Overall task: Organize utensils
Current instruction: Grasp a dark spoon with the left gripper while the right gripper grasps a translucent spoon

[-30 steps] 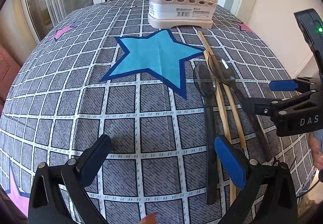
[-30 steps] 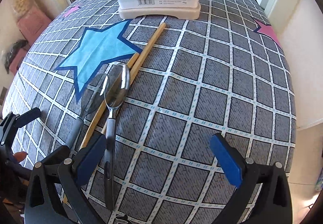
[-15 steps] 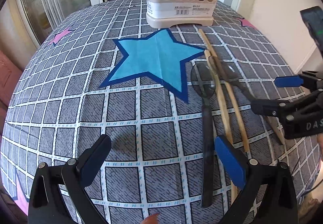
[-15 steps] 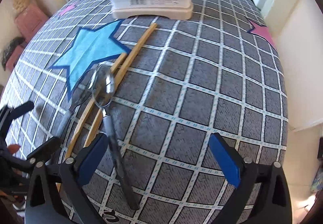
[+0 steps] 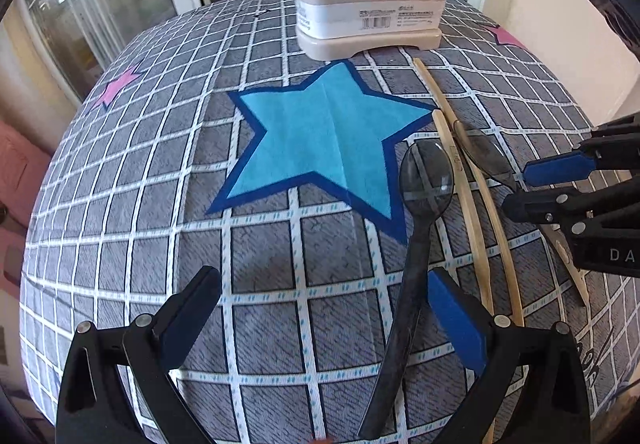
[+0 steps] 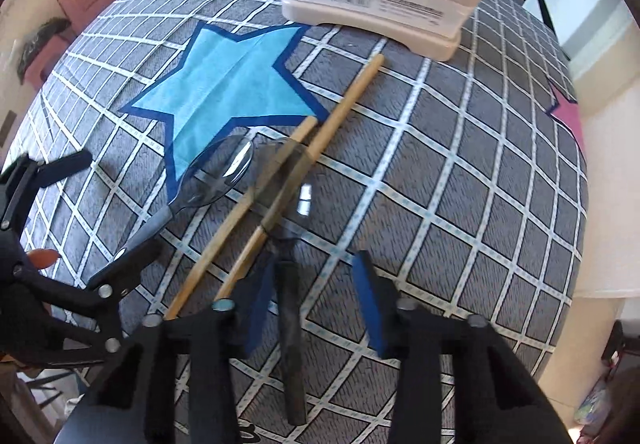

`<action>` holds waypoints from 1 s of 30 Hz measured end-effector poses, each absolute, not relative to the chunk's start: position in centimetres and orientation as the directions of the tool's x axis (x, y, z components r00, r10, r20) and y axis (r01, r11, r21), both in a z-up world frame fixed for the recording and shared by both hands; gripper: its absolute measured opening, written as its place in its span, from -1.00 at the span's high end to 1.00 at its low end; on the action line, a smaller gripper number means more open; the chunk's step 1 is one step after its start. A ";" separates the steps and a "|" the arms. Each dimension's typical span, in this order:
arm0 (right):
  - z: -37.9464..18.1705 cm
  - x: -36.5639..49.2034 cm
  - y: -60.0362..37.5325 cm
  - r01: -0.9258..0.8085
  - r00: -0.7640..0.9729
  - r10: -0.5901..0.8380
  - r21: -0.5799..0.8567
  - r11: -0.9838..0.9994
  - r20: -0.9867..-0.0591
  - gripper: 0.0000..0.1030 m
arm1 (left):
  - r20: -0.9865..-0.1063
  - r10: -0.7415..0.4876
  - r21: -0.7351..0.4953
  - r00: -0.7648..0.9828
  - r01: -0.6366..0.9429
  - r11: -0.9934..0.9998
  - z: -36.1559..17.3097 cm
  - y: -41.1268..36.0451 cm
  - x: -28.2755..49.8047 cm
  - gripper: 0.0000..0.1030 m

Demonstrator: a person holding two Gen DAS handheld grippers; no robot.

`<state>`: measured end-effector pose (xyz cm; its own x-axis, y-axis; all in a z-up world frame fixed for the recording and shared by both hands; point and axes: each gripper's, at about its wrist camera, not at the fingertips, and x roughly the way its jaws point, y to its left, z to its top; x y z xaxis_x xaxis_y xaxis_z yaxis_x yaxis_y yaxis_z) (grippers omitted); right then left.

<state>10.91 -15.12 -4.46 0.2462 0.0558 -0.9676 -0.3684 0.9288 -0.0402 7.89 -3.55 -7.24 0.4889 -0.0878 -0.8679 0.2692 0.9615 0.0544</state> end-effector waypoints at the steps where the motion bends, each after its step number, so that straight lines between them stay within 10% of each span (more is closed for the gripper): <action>1: -4.4 11.1 -15.0 -0.368 0.240 0.058 -0.035 0.929 -0.969 0.61 | -0.870 -0.083 0.065 0.486 0.280 0.958 -7.2 -3.8 8.1 -1.00; 17: -2.9 10.3 -20.5 -0.311 0.236 0.234 0.154 0.938 -0.943 0.75 | -0.946 -0.171 -0.007 0.274 0.511 0.860 -6.2 -8.5 11.2 -0.72; 23: -2.3 9.3 -21.4 -0.313 0.255 0.267 0.181 0.932 -0.930 0.75 | -0.955 -0.180 -0.029 0.236 0.529 0.848 -5.6 -9.9 11.6 0.17; 30: -1.4 9.0 -21.6 -0.319 0.281 0.284 0.190 0.929 -0.917 0.75 | -0.920 -0.236 -0.092 0.314 0.410 0.907 -5.0 -8.0 10.1 0.19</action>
